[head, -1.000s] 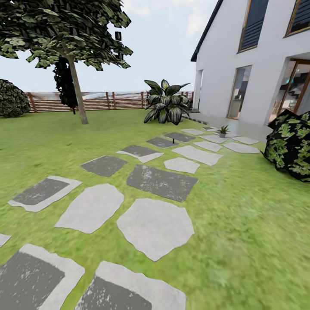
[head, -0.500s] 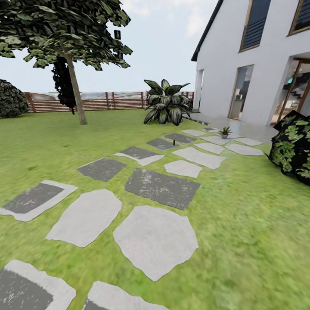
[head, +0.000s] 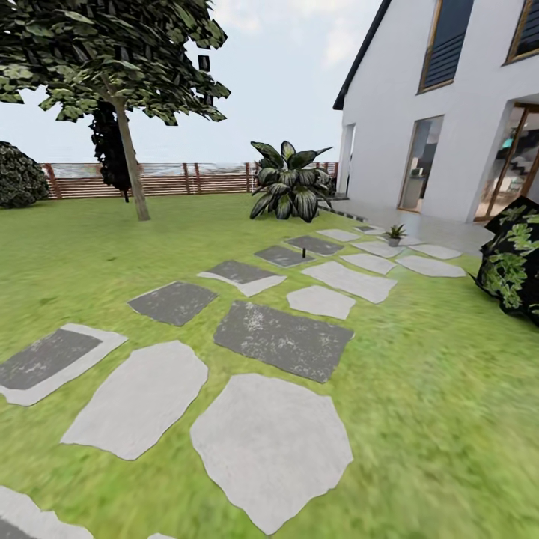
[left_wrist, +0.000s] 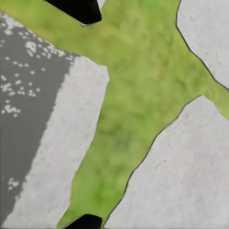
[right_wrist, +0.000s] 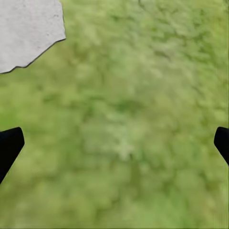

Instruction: Pick up the pesticide atomizer in the garden and spray insectifuge to fully cover both potted plants in the garden.

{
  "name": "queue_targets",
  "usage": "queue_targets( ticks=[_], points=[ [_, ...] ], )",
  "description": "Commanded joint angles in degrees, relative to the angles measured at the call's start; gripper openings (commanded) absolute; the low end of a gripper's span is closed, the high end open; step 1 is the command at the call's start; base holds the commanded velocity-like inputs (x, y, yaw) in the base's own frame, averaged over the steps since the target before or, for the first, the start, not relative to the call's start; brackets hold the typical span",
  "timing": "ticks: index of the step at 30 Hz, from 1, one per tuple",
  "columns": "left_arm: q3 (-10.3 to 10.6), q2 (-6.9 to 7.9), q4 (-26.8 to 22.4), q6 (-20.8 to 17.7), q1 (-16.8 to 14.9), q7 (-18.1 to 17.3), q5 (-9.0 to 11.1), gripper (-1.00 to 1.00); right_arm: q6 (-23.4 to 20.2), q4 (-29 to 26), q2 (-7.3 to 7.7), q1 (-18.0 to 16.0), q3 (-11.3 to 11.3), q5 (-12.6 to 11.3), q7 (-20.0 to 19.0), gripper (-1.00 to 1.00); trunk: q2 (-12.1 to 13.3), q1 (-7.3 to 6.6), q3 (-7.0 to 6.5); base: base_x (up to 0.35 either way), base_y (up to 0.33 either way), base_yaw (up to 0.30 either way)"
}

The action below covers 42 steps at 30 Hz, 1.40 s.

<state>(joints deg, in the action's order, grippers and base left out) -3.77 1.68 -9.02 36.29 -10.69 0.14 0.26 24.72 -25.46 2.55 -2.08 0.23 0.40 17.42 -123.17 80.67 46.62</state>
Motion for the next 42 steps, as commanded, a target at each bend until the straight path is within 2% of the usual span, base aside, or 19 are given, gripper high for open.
queue_targets(
  ticks=[1, 42],
  points=[
    [-0.2, -0.01, 0.0, 0.2, 0.0, -0.1, 0.0, 1.00, 0.2, 0.0, 0.00, 0.0, 0.0, 0.0, 0.2, 1.00, 0.0, 0.03, 0.06, 0.339, 0.000, 0.000],
    [-0.2, -0.01, 0.0, 0.2, 0.0, -0.1, 0.0, 1.00, 0.2, 0.0, 0.00, 0.0, 0.0, 0.0, 0.2, 1.00, 0.0, 0.03, 0.06, 0.339, 0.000, 0.000]
  ],
)
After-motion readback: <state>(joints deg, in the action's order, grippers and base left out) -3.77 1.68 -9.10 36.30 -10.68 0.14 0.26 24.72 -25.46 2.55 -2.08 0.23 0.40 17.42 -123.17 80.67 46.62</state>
